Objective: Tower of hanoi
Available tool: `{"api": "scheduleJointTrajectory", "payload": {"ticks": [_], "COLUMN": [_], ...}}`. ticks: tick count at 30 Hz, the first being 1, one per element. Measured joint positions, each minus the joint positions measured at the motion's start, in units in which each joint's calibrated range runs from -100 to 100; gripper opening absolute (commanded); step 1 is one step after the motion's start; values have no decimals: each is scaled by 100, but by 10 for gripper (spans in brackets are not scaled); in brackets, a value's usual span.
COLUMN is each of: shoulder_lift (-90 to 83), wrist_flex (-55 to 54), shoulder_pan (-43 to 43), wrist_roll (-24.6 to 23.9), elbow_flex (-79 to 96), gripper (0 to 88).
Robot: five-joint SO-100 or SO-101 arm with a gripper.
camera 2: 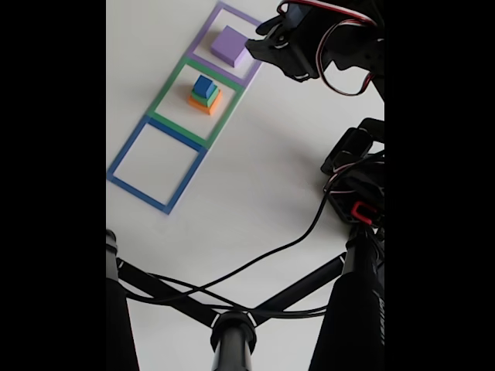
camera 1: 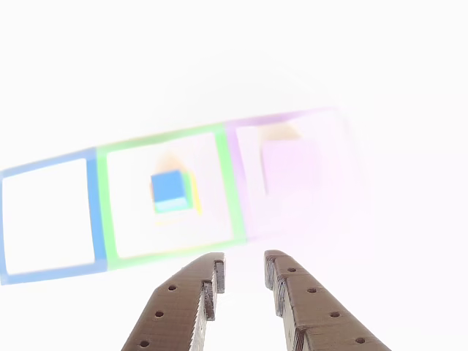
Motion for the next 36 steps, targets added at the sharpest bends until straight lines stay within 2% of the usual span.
{"api": "scheduleJointTrajectory", "payload": {"ticks": [5,11,15,19,25,30,36], "shoulder_lift": [51,59,17,-397,-929,-937,-574], "wrist_flex": [530,562,313,-778,-2986,-4904,-6862], "shoulder_pan": [622,1081,1400,1695,1768,1768,1768], "wrist_roll": [0,0,0,0,0,0,0], "elbow_flex": [-383,-409,-9,1279,3612,5265,6519], "gripper": [48,221,291,332,340,394,415]}}
